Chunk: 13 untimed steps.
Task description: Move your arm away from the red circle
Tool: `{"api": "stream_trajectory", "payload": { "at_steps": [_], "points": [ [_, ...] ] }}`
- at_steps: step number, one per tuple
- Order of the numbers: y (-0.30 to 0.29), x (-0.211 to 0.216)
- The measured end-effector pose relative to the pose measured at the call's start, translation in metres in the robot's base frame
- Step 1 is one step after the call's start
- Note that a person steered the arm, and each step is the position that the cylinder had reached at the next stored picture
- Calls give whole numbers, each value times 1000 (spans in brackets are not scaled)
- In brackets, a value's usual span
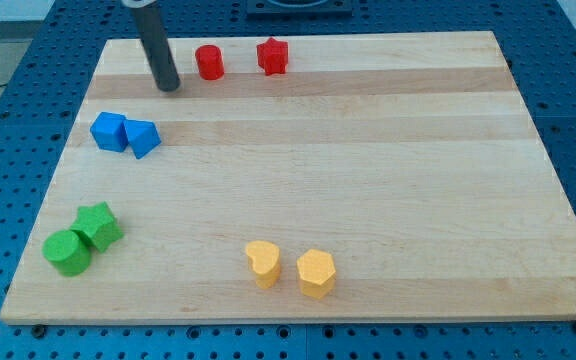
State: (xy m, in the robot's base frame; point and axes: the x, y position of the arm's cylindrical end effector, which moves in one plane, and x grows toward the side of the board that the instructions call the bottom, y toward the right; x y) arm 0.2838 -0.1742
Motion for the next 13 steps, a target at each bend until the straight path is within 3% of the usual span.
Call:
{"api": "stream_trajectory", "payload": {
  "at_steps": [2, 3, 5, 6, 7, 9, 11, 12, 13],
  "points": [
    [9, -36],
    [77, -62],
    [207, -52],
    [194, -12],
    [181, -46],
    [57, -60],
    [135, -1],
    [139, 6],
    [146, -18]
  ]
}}
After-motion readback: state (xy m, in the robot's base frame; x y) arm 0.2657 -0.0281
